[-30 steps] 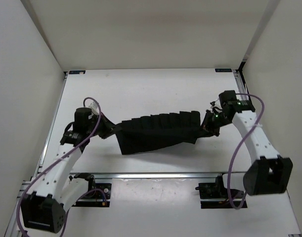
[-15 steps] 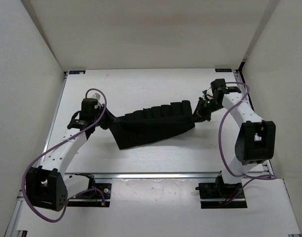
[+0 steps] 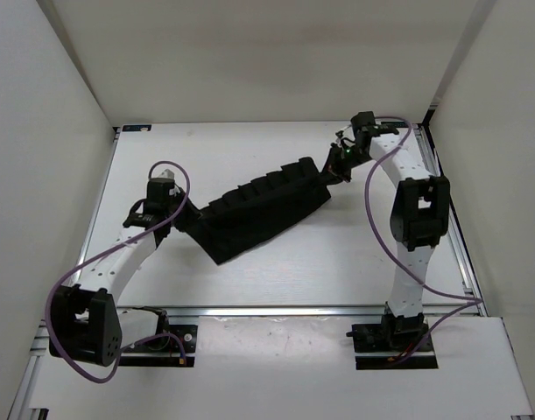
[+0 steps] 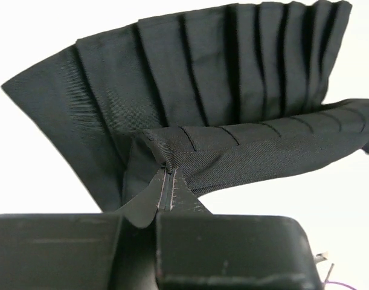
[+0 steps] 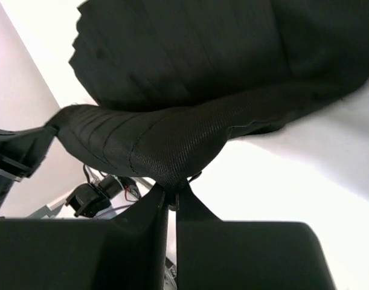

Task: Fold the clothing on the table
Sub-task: Fold the skirt

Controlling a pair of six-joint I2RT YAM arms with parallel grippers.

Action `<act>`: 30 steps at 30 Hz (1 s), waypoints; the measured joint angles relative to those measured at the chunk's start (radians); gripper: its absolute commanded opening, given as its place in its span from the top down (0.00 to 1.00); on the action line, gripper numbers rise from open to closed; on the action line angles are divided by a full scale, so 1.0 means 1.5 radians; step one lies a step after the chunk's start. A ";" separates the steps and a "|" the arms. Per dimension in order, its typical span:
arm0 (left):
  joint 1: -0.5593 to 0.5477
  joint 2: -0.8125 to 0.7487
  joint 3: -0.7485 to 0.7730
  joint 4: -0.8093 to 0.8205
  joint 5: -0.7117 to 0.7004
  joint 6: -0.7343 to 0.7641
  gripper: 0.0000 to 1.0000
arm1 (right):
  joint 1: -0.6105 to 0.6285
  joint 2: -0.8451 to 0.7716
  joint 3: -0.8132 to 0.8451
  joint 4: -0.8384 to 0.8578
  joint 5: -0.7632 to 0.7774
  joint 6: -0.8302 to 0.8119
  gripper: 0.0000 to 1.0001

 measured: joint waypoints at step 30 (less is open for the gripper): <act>0.068 0.096 0.056 0.038 -0.037 0.007 0.61 | 0.049 -0.102 -0.146 0.426 -0.088 0.053 0.47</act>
